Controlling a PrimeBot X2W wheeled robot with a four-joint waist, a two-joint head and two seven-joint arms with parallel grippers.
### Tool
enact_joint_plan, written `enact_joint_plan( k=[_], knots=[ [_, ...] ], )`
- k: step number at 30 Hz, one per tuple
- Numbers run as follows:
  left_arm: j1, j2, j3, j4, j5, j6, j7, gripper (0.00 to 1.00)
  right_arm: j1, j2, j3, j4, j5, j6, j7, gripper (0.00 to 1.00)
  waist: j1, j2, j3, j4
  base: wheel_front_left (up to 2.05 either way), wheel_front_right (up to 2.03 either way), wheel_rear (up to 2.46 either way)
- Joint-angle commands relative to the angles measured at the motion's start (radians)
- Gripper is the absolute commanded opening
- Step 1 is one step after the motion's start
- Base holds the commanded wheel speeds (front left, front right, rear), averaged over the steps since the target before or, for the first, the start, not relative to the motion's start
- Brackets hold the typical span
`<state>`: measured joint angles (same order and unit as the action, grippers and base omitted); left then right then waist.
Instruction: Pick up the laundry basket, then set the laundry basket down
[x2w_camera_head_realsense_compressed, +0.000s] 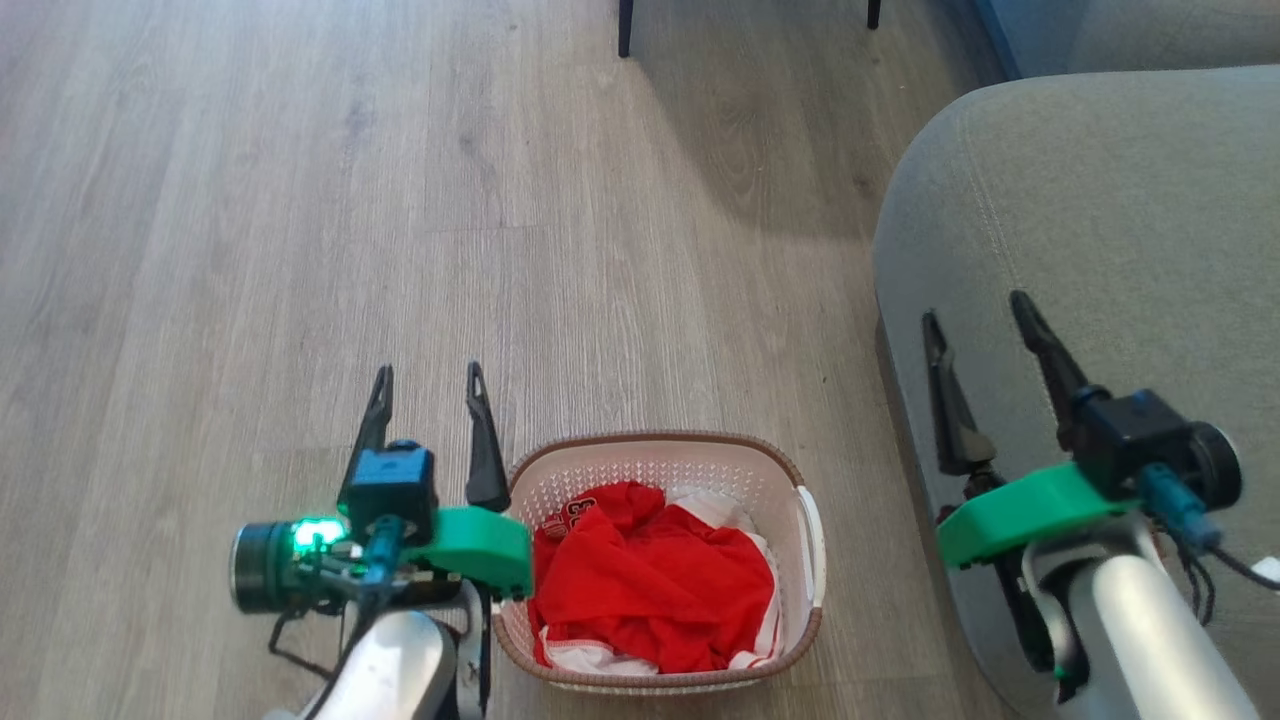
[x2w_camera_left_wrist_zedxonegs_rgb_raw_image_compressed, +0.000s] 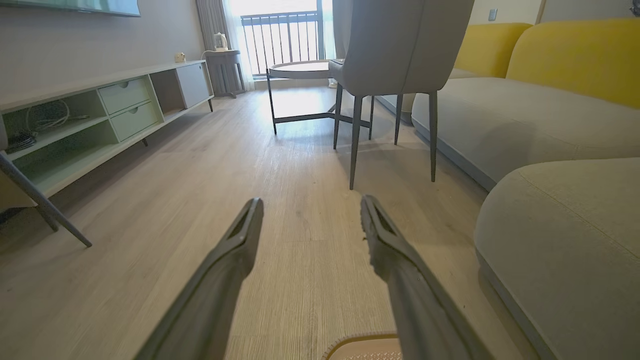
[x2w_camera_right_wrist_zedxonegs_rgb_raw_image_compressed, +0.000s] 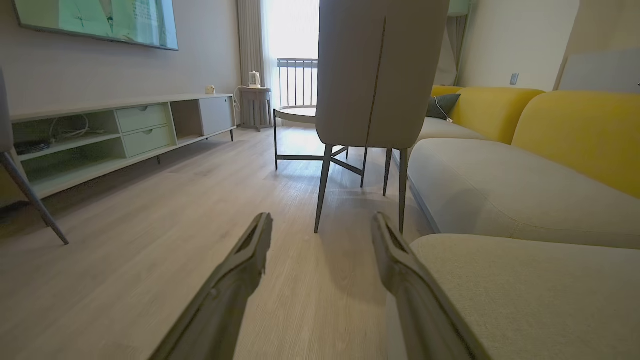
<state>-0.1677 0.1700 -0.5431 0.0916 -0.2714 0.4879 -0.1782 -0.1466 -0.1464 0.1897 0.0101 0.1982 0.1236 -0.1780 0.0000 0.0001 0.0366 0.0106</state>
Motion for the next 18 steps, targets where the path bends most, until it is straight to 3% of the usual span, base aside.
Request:
enact_joint_plan(
  k=[1, 4, 8, 18],
  knots=[
    [-0.070, 0.023, 0.006, -0.023, 0.029, 0.020, -0.015, 1.00, -0.051, -0.019, 0.025, -0.030, -0.036, 0.006, -0.016, 1.00, 0.0000, -0.0001, -0.001, 0.000, 0.00, 0.00, 0.00],
    [-0.080, 0.028, -0.027, -0.005, 0.031, 0.037, -0.024, 1.00, -0.052, -0.013, 0.018, -0.021, -0.082, 0.006, -0.024, 1.00, 0.0000, -0.0001, -0.001, 0.001, 0.00, 0.00, 0.00],
    [-0.083, 0.007, -0.007, -0.020, 0.011, 0.029, -0.036, 1.00, -0.058, -0.004, 0.026, -0.034, -0.124, 0.006, -0.036, 1.00, 0.0000, -0.0001, 0.000, 0.001, 0.00, 0.00, 0.00],
    [-0.035, -0.066, 0.130, -0.124, 0.066, -0.094, -0.065, 1.00, -0.055, 0.035, -0.007, -0.094, -0.159, 0.007, -0.065, 1.00, 0.0000, -0.0001, 0.005, -0.003, 0.00, 0.00, 0.00]
  ],
)
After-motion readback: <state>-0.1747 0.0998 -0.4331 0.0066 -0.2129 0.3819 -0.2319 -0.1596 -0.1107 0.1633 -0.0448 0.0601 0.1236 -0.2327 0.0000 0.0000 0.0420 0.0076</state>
